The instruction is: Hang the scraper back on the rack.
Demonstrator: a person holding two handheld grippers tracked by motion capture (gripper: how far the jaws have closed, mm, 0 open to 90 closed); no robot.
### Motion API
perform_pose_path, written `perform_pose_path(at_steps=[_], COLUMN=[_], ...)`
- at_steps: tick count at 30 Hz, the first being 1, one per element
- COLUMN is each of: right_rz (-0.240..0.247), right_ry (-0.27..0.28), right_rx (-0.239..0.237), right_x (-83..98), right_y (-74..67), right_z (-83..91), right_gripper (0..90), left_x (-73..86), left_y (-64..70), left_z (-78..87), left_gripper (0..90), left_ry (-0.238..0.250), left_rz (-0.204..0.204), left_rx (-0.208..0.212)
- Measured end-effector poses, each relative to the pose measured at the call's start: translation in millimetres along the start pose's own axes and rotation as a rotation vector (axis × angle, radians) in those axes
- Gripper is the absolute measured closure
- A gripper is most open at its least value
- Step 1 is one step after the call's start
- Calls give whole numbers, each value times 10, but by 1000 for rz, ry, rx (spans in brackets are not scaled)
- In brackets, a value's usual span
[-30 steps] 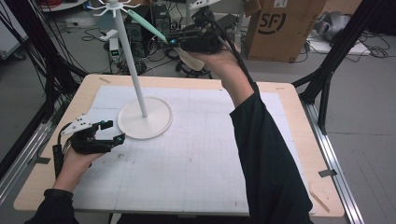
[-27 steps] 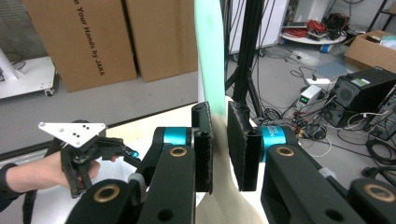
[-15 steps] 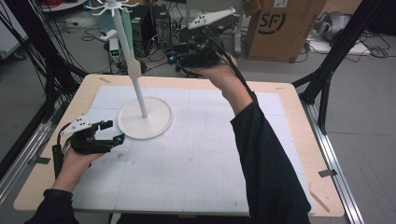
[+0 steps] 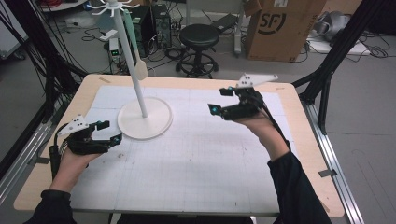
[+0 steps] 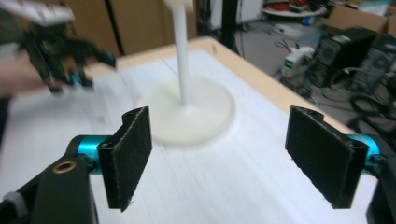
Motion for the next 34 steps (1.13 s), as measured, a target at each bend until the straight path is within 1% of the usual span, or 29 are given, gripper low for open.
perform_pose_path(at_steps=[3,4,7,11,13,15,17,19,20,25,28,30,33,34], right_rz=[-33,-48,-72,-109,-136,-147,-168,-177,-194,-205,-215,-212,-229,-225], right_ry=[-3,-5,-11,3,-4,-14,-16,-6,2,-2,-11,-14,-12,-9], right_rx=[15,15,31,58,67,87,99,113,122,131,133,143,151,156], right_x=[320,417,678,975,1103,1204,1267,1301,1320,1373,1413,1431,1453,1461], right_y=[30,37,58,106,128,156,180,213,244,287,311,331,362,377], right_z=[112,147,232,310,334,344,366,394,417,424,413,412,417,418], right_gripper=[206,204,194,178,175,173,173,174,174,174,174,174,173,173], left_x=[8,11,20,43,59,73,82,93,97,129,144,154,174,182], left_y=[-18,-24,-37,-47,-56,-65,-72,-80,-89,-120,-119,-115,-110,-111], left_z=[20,28,38,26,15,0,-14,-27,-31,-31,-38,-48,-62,-63], left_gripper=[188,188,188,188,188,187,187,186,185,185,185,184,184,184], left_ry=[-1,-4,-7,-16,-24,-31,-36,-40,-46,-55,-64,-72,-89,-94], left_rz=[0,-3,-4,-4,-8,-7,-5,4,8,26,24,20,19,17], left_rx=[-9,-8,-19,-19,-24,-28,-27,-23,-24,-42,-43,-42,-44,-45])
Point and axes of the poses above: each handheld gripper's, and its own axes: z roughly backward along the jaws, x roughly out of its underside, y roughly to its right, the point moved 3 cm from there along -z, roughly forward along the jaws, and after that the axes turned 4 degrees about x, right-handed, at the moved point
